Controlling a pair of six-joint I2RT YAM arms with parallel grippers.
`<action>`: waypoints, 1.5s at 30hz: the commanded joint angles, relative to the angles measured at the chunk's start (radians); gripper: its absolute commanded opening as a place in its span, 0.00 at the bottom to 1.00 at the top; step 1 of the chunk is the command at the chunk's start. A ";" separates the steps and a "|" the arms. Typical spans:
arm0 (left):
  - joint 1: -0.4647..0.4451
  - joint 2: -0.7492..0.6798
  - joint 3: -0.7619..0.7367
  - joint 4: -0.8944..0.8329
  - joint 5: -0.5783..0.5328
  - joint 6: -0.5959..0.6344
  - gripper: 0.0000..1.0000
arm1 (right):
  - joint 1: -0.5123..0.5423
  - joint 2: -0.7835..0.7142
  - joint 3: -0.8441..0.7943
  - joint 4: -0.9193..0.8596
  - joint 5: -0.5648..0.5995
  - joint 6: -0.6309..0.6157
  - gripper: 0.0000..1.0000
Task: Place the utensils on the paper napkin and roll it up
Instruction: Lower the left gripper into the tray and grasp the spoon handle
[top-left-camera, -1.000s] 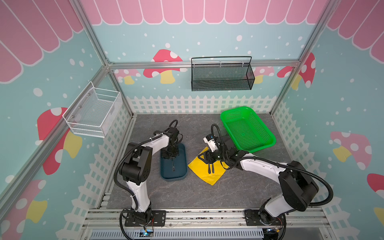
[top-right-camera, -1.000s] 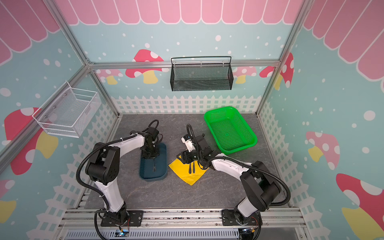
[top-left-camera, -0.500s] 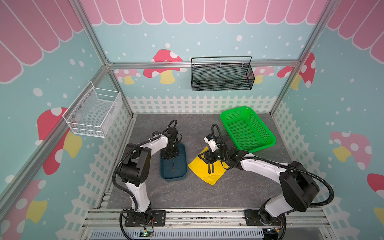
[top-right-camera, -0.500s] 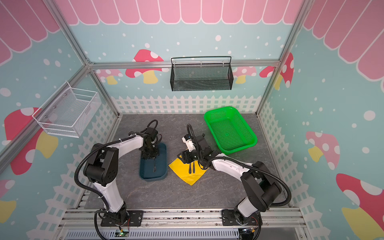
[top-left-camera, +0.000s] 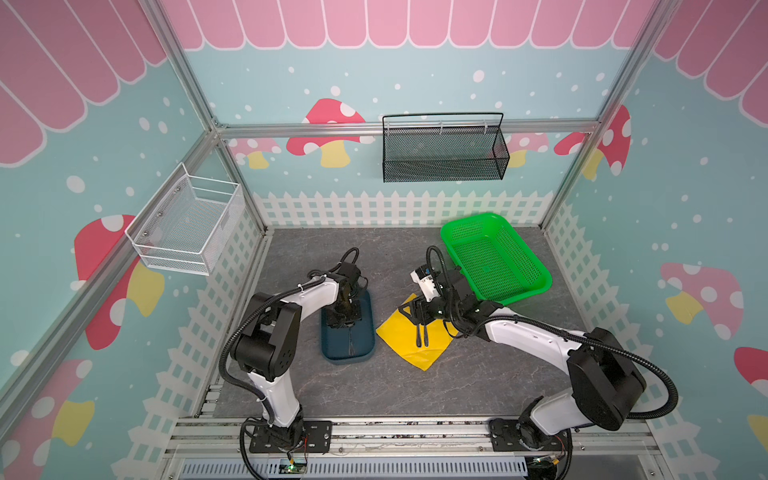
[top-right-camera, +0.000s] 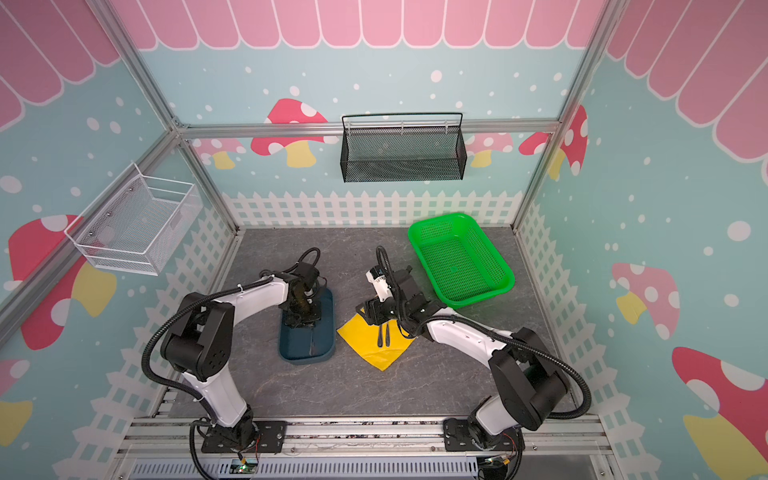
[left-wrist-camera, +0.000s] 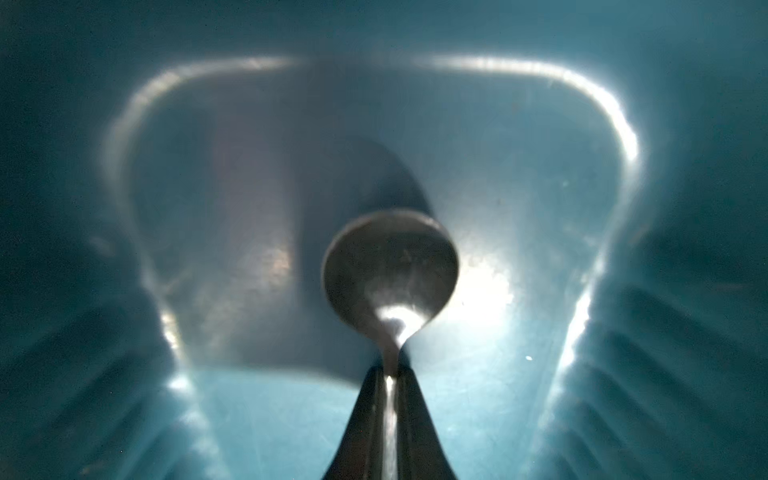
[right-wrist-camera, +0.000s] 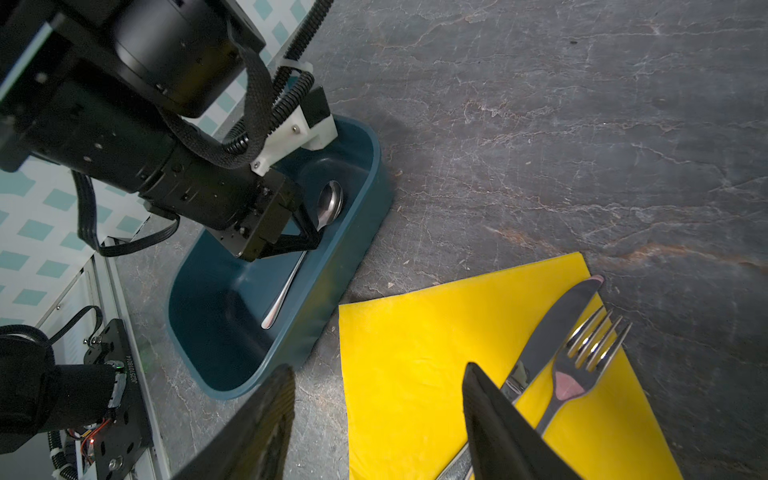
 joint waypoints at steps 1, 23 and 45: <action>-0.019 0.034 -0.009 0.003 -0.042 -0.029 0.15 | 0.002 -0.008 -0.011 -0.004 0.010 -0.012 0.66; -0.029 -0.003 -0.036 0.031 -0.071 -0.036 0.07 | 0.002 -0.050 -0.036 -0.008 0.081 -0.003 0.66; -0.136 -0.168 0.077 -0.135 -0.085 -0.099 0.09 | 0.000 -0.139 -0.087 0.005 0.203 0.029 0.68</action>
